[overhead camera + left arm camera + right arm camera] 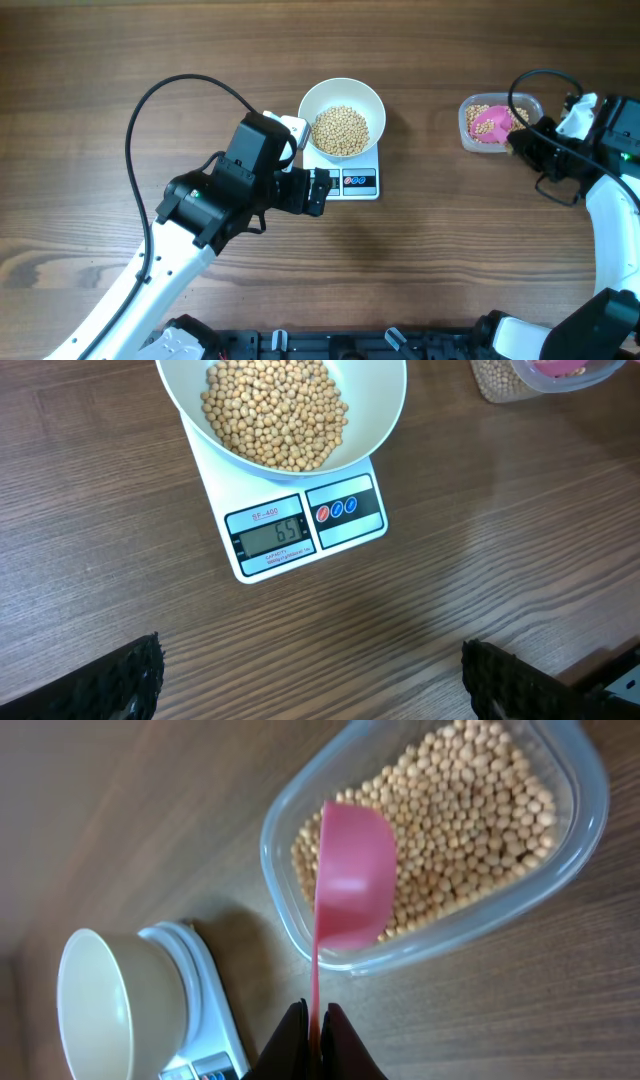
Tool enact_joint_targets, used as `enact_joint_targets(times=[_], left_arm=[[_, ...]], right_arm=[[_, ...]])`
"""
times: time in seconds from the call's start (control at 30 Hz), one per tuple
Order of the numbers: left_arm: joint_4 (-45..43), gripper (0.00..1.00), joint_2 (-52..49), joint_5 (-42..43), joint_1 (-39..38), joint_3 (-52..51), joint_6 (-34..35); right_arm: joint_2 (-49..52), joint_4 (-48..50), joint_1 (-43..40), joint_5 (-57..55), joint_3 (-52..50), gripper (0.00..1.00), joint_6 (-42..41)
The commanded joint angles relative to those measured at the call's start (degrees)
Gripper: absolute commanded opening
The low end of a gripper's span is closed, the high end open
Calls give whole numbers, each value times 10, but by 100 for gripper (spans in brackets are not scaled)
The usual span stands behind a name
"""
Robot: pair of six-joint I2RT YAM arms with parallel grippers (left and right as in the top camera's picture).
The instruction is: Scoop item into bowl and weigh 150g on scale
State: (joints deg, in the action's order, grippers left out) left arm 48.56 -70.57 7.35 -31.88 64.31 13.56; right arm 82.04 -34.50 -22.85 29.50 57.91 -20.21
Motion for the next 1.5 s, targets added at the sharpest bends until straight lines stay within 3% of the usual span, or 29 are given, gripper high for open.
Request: enact_joint_targets(times=[0.0, 0.63, 0.9, 1.03, 1.17, 1.2, 1.37, 1.47], left_arm=[[-1, 100, 0, -5, -3, -2, -12], [-1, 100, 0, -5, -3, -2, -12], [-1, 100, 0, -5, -3, -2, -12], [-1, 100, 0, -5, -3, -2, -12], [-1, 100, 0, -5, -3, -2, -12], [-1, 100, 0, -5, -3, -2, -12], [-1, 100, 0, -5, -3, -2, -12], [-1, 100, 0, -5, -3, -2, -12]], right_arm=[[-10, 24, 0, 15, 15, 7, -40], [-8, 9, 0, 18, 13, 4, -160], [-8, 10, 0, -41, 13, 4, -148], [-8, 9, 0, -7, 13, 4, -116], [-8, -12, 0, 77, 13, 50, -120], [-8, -30, 1, 78, 13, 56, -139], [-8, -93, 2, 73, -15, 79, -254], [-8, -78, 10, 75, -57, 84, -280]])
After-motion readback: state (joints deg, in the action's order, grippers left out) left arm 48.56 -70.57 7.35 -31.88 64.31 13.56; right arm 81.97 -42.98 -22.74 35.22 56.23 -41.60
